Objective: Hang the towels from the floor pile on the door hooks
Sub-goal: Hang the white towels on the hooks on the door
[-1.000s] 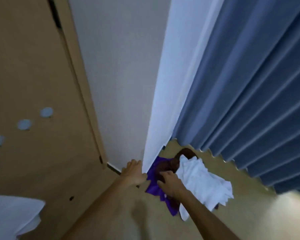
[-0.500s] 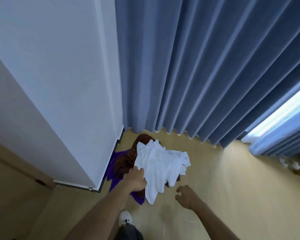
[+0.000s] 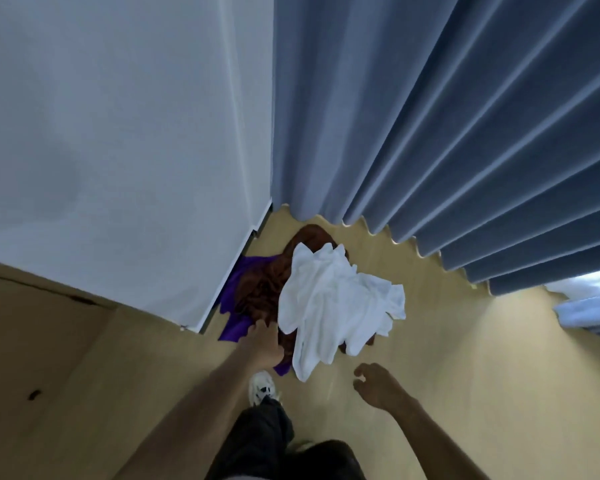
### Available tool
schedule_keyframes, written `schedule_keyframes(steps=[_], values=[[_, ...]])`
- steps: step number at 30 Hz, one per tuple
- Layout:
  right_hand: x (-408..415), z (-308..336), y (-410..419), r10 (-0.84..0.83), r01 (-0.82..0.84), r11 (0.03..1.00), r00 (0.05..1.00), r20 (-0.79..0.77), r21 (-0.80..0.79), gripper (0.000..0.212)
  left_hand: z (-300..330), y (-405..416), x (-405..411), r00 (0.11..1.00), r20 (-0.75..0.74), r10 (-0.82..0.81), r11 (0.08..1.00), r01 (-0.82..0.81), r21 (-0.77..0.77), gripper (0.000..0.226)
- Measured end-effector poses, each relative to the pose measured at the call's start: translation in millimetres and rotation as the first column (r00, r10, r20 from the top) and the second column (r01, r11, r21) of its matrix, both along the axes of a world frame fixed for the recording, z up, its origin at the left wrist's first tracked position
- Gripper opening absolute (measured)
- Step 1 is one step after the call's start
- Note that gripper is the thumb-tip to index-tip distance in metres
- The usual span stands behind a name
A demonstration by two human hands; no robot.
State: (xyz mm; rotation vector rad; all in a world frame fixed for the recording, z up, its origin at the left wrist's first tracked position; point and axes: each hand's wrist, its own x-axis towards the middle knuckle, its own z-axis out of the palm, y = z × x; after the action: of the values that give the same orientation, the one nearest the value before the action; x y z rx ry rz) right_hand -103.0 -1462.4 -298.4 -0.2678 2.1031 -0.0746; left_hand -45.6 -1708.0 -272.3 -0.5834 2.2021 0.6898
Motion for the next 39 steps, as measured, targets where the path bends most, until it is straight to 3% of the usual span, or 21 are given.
schedule_keyframes(steps=[7,10,14,17,24,27,32,39], values=[[-85,-74,-51,0.152,-0.15,0.988,0.987,0.053,-0.04,0.029,-61,-10,-36,0.988,-0.032,0.152,0.988,-0.151,0.043,0.032],[-116,-139,-82,0.271,-0.267,0.96,0.962,0.032,-0.083,0.04,-123,-11,-40,0.977,-0.021,0.213,0.977,-0.212,0.027,0.033],[-152,-235,-118,0.549,-0.549,0.833,0.836,-0.027,-0.066,0.042,-215,-6,-48,0.956,0.031,0.292,0.957,-0.292,-0.007,0.049],[-176,-306,-135,0.688,-0.689,0.725,0.724,-0.048,0.012,0.041,-281,-4,-55,0.948,-0.021,0.318,0.948,-0.318,-0.018,0.043],[-193,-453,-178,0.775,-0.776,0.629,0.62,-0.119,0.05,0.023,-412,3,-54,0.898,-0.099,0.428,0.904,-0.426,0.044,0.037],[-194,-494,-181,0.778,-0.773,0.627,0.612,-0.142,0.102,0.028,-444,9,-38,0.904,-0.075,0.421,0.907,-0.418,0.053,0.034],[-194,-478,-163,0.712,-0.717,0.695,0.676,-0.193,0.054,0.029,-431,23,-27,0.914,-0.004,0.406,0.912,-0.405,0.06,0.023],[-189,-294,-155,0.484,-0.501,0.801,0.864,-0.137,-0.327,0.025,-295,38,-61,0.953,0.005,0.303,0.948,-0.301,0.098,0.028]])
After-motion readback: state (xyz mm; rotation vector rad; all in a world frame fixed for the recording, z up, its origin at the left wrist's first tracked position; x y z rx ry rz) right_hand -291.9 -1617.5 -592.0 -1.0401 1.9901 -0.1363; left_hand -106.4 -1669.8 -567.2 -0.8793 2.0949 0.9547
